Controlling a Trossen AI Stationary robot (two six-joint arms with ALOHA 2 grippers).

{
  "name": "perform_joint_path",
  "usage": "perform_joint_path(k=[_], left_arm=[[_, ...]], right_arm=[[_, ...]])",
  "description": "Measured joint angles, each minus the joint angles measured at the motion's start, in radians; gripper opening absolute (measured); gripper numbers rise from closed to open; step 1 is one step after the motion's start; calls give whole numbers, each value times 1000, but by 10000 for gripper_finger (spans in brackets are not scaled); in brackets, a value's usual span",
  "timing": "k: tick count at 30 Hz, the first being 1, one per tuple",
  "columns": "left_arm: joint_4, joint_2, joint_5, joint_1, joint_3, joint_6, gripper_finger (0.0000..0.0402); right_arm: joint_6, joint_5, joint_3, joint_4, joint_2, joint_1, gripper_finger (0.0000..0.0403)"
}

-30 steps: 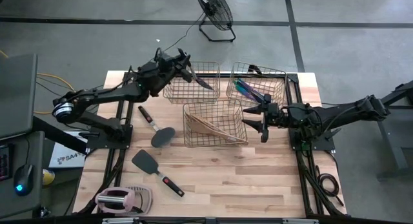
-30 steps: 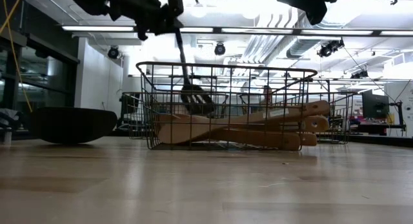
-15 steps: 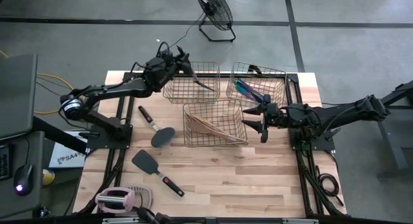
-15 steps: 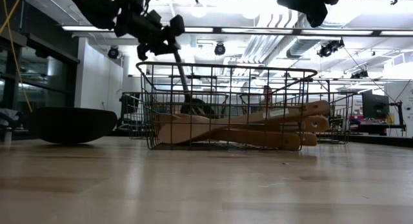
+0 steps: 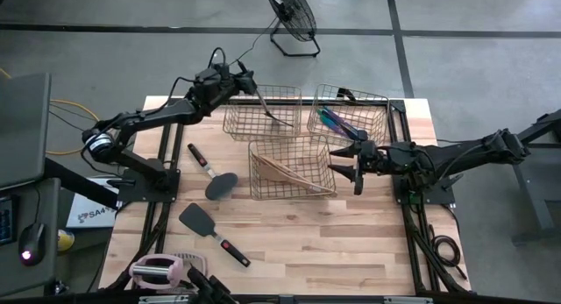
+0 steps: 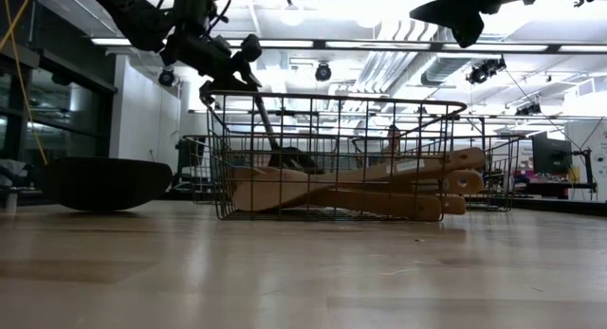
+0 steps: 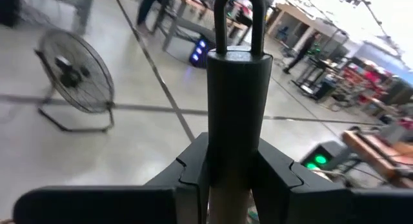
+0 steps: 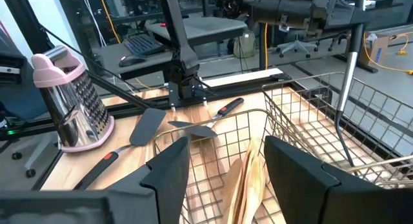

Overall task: Pick & Place Kitchen Items
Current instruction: Put the black slotted spatula into the top left wire basket

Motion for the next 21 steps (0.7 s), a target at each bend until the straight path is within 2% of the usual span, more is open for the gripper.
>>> perform_joint_path(k=[6, 15, 21], left_arm=[[-5, 0, 178, 65, 0, -90, 74], [15, -10, 291, 114, 0, -161, 74], [-65, -10, 314, 128, 0, -230, 74]], right_arm=[[0, 0, 0, -4, 0, 0, 193], [12, 30, 0, -40, 0, 0, 193], [22, 31, 0, -51, 0, -3, 193]])
